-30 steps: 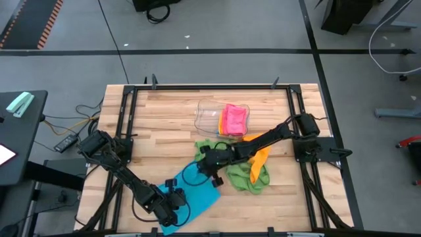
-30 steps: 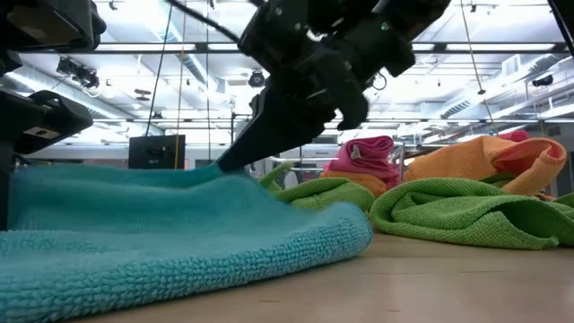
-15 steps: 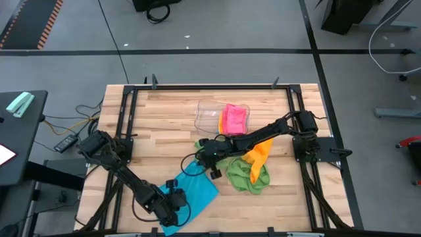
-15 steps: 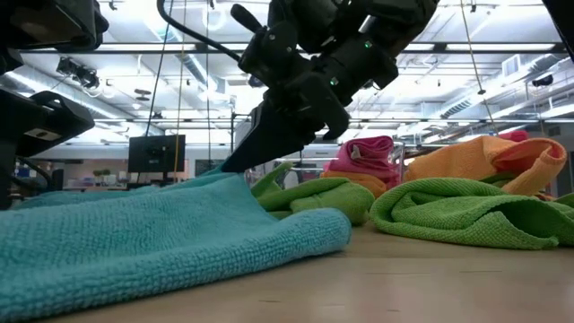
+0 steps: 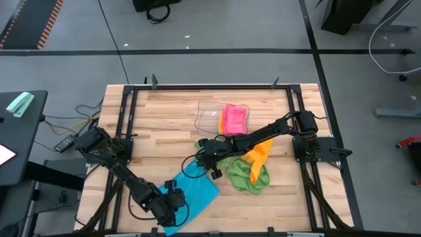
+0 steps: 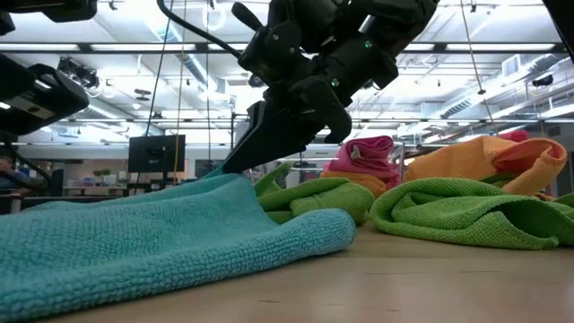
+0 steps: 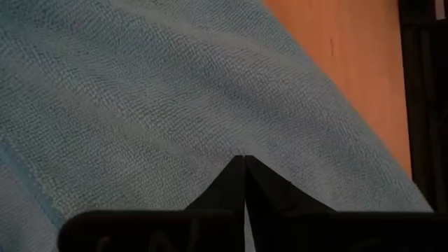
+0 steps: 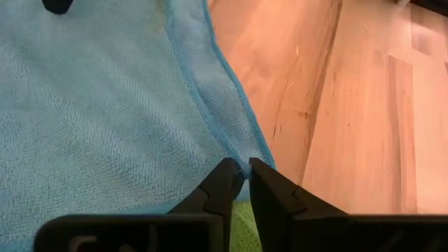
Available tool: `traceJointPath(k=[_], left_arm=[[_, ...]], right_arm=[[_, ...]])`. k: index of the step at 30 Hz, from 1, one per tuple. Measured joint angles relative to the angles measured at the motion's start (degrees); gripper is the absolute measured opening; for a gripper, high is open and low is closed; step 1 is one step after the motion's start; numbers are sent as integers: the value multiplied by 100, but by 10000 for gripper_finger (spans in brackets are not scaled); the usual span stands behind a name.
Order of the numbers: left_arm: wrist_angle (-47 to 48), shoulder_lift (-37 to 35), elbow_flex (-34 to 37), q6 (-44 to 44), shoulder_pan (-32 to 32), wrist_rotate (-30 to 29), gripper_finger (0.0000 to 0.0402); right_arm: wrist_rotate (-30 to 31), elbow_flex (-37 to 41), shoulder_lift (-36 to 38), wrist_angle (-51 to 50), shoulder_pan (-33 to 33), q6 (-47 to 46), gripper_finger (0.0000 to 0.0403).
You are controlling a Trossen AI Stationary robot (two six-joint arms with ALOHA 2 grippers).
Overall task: Fold microfiber towels
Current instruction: Fold the blue microfiber cloth
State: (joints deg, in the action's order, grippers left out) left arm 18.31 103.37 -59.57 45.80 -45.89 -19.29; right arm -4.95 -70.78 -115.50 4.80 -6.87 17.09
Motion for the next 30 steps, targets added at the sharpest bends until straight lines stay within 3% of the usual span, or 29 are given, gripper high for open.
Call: traceJointPath(k=[17,30], left_arm=[[-182,-19,-2,83,10,-9,11],[147,-490,-11,-15,155,-27,19]], right_arm=[[72,7,75,-206,161,-150,181],[7,4,662,-968,4,-262,189]])
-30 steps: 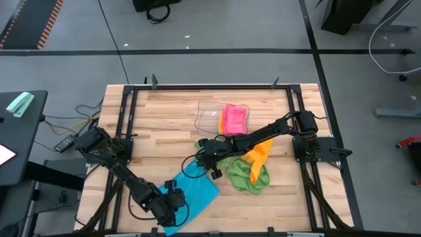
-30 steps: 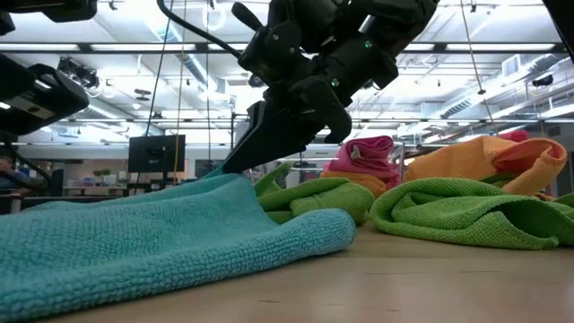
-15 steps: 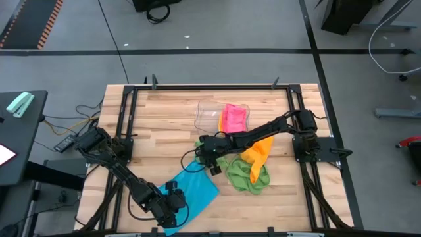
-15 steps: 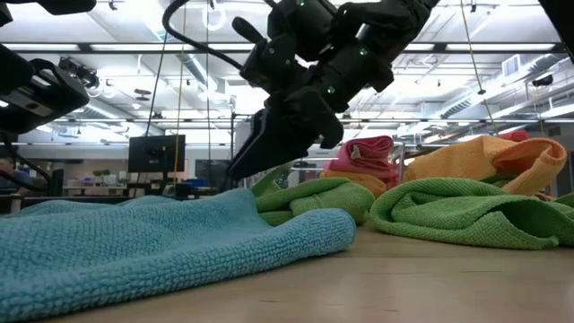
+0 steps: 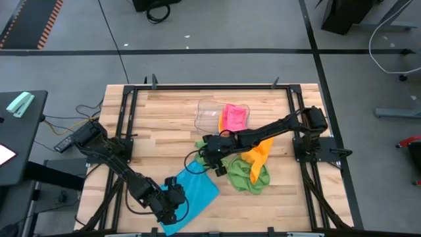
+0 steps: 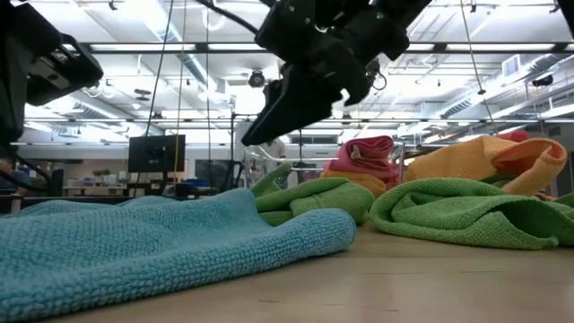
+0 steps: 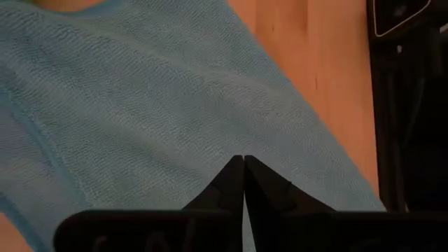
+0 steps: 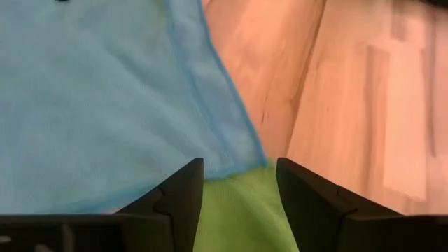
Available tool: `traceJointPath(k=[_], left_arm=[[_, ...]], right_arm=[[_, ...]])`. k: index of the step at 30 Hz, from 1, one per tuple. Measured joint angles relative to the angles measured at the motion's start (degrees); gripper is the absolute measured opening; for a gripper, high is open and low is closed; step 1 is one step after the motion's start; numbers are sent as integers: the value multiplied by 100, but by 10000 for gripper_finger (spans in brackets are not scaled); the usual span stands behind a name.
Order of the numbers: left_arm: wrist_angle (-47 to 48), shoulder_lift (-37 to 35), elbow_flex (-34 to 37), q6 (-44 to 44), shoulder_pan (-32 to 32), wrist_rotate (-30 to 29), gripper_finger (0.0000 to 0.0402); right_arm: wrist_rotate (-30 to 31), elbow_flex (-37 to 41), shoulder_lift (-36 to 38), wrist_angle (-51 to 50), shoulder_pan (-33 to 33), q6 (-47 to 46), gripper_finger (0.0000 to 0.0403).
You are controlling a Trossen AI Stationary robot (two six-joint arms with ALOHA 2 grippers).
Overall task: Fold microfiber towels
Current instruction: Fold the blue microfiber cloth
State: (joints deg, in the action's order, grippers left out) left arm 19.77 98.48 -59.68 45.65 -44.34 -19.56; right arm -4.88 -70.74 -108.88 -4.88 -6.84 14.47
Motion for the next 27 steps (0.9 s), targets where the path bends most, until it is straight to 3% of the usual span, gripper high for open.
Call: traceJointPath(k=[3,7,14,23,27], left_arm=[[-4,-2,0,16,2,157,13],[8,-2,0,211,31,824,12],[68,-2,0,885,50,1755,37],[67,-2,0,1372,67,1890,32],[173,-125,2,1411,182,2309,26]], right_arm=[[-148,0,0,25,-106,-92,189],[-294,0,-9,122,-340,-159,189],[-298,0,-11,687,-877,-206,189],[-261,0,-15,729,-1114,-225,189],[-248,2,-17,751,-1129,-252,189]])
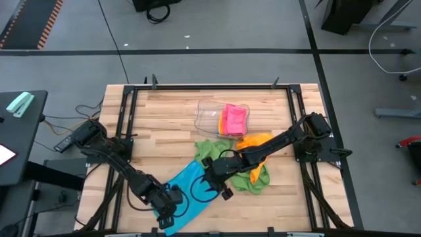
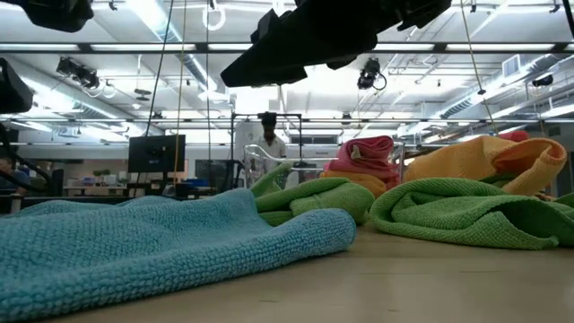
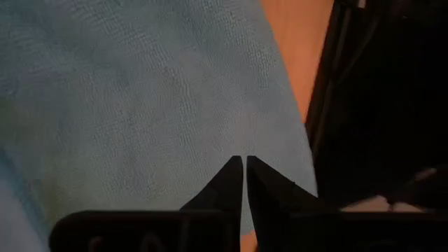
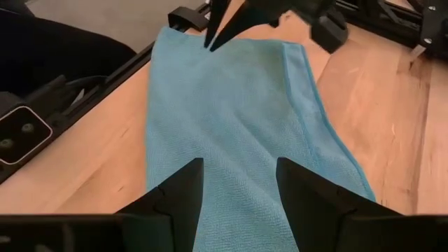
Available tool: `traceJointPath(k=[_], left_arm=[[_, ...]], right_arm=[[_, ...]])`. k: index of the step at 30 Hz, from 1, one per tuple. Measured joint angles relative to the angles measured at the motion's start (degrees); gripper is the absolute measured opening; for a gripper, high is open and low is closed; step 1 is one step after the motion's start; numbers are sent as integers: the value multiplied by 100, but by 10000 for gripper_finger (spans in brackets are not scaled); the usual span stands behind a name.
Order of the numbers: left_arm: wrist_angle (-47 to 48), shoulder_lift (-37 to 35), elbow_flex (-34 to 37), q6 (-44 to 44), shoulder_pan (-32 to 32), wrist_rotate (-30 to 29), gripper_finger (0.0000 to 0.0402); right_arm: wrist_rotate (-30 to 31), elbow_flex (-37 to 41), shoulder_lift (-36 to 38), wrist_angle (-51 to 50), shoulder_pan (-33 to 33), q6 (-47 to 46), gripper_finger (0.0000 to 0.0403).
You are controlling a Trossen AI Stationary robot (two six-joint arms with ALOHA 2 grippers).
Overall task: Fold microfiber towels
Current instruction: Fold the blue microfiber cloth
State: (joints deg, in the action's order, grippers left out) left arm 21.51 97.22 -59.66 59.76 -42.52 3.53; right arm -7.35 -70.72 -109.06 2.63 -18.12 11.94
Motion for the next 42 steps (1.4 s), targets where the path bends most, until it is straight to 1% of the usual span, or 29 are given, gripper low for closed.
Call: traceJointPath(k=[2,6,9,12,15,18,22,24,27,29,32,42], left_arm=[[113,-92,-2,93,26,48,23],[504,-224,-2,116,-58,61,21],[836,-234,0,142,-161,80,27],[1132,-270,0,293,-164,227,41],[1441,-294,0,304,-155,221,55],[1813,-275,2,274,-157,-21,69],[1850,-275,2,-313,-186,-77,87],[1970,-275,2,-452,-298,-109,91],[2264,-275,2,-228,-407,-120,96],[2441,-275,2,-77,-435,-238,100],[2382,-259,4,-84,-513,-650,105],[2324,-41,9,73,-527,-616,104]], right_arm=[[0,83,0,226,-9,-11,189],[0,517,0,993,-9,-187,189],[2,812,-2,1312,-7,-271,189],[161,873,-9,1373,-4,-275,189],[221,870,-9,1421,-1,-275,189],[221,870,-9,1426,-3,-273,189],[221,870,-9,1391,-3,-275,189],[221,870,-9,1382,-3,-282,189],[221,870,-9,1384,-3,-279,189],[221,870,-9,1383,-3,-278,189],[220,870,-9,1381,-3,-278,189],[220,868,-9,1393,-5,-273,189]])
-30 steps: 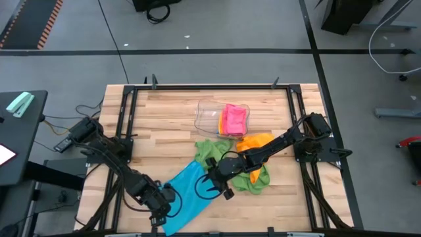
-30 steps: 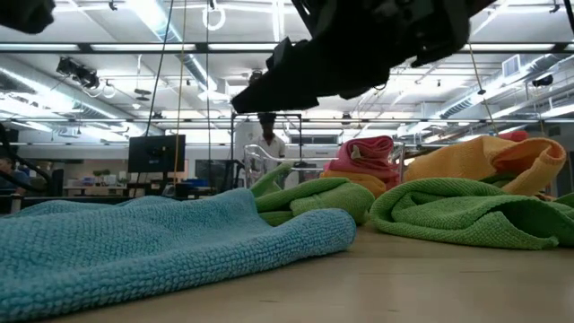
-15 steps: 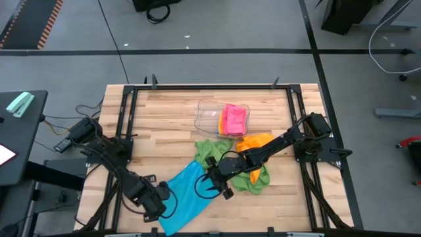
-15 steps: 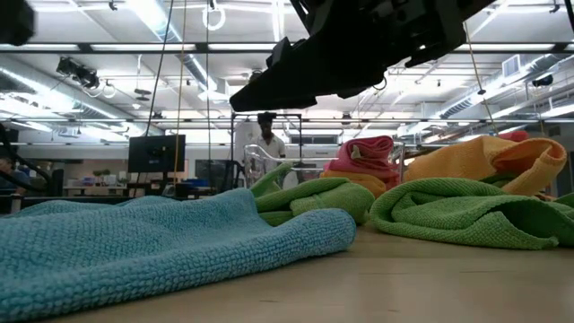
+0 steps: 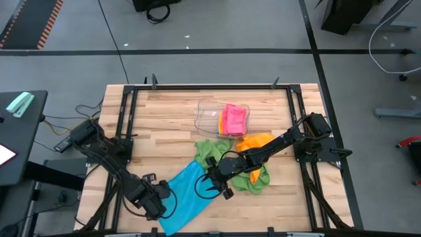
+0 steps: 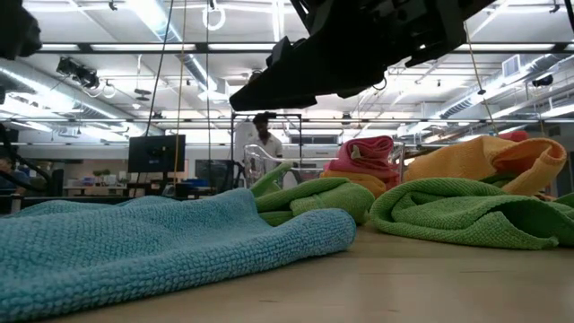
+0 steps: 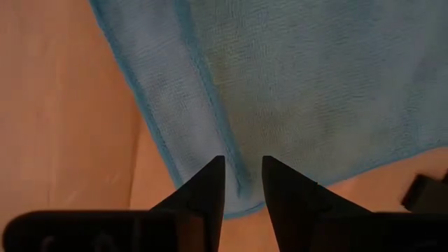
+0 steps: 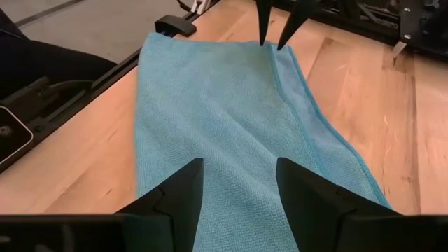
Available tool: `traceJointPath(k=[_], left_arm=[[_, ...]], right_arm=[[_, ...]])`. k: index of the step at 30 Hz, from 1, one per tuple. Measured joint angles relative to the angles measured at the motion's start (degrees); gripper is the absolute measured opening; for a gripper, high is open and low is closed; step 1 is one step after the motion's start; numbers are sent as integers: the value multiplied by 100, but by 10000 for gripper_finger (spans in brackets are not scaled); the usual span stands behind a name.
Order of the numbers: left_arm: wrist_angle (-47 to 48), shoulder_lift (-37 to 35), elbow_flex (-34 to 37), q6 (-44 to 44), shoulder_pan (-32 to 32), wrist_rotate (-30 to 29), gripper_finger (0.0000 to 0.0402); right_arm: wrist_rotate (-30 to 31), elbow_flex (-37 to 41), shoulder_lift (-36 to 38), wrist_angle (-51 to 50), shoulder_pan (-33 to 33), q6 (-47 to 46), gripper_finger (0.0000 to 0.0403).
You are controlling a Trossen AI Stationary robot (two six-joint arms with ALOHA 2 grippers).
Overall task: Fold microfiber towels
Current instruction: Fold the blue microfiber cloth
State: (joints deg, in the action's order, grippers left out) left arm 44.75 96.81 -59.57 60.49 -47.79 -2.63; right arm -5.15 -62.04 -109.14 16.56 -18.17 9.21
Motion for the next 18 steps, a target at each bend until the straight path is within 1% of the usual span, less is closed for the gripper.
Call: traceJointPath(k=[6,10,15,18], left_arm=[[-147,155,0,87,-7,192,103],[-199,153,0,221,-31,217,103],[-160,153,0,447,-31,542,103],[-124,153,0,575,-50,582,103]], right_arm=[[-2,0,2,11,-22,2,189],[-2,-1,2,35,-78,84,189],[-2,-2,2,37,-76,98,189],[-2,-2,2,51,-79,116,189]])
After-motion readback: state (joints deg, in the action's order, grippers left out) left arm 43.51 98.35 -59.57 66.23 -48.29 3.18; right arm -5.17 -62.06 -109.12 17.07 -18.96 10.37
